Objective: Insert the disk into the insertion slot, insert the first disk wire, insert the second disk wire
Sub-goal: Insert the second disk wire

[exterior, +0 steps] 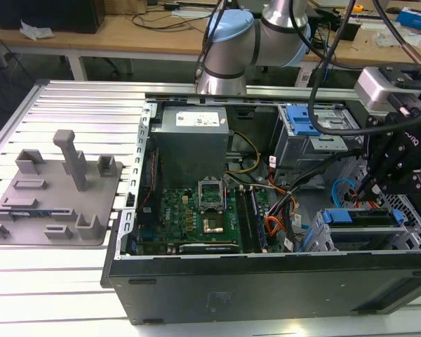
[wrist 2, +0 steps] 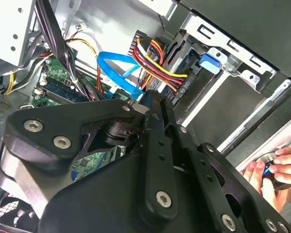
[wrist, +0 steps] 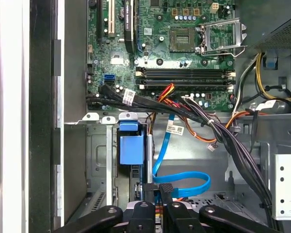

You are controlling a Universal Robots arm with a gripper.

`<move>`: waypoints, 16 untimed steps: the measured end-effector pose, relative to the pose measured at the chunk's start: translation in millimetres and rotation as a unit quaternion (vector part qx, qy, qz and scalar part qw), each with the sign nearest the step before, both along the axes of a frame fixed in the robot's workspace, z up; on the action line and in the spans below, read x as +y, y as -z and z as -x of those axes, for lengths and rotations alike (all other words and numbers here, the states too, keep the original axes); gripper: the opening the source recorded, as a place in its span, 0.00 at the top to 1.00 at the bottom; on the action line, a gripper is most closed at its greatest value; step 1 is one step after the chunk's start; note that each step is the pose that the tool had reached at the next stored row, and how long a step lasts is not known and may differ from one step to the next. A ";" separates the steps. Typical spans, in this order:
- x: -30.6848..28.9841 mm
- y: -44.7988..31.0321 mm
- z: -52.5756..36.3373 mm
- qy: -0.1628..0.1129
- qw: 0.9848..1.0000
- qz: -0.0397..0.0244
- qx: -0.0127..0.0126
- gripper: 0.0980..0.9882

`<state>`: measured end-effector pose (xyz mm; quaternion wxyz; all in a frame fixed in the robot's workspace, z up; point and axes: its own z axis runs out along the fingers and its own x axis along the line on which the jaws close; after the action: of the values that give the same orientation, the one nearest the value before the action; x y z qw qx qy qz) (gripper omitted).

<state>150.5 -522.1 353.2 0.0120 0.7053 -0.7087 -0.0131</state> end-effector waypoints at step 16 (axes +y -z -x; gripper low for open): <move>-6.9 2.8 -1.7 0.000 1.000 0.000 0.000 0.93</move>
<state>152.2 -528.9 350.4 0.0120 0.7053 -0.7087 -0.0131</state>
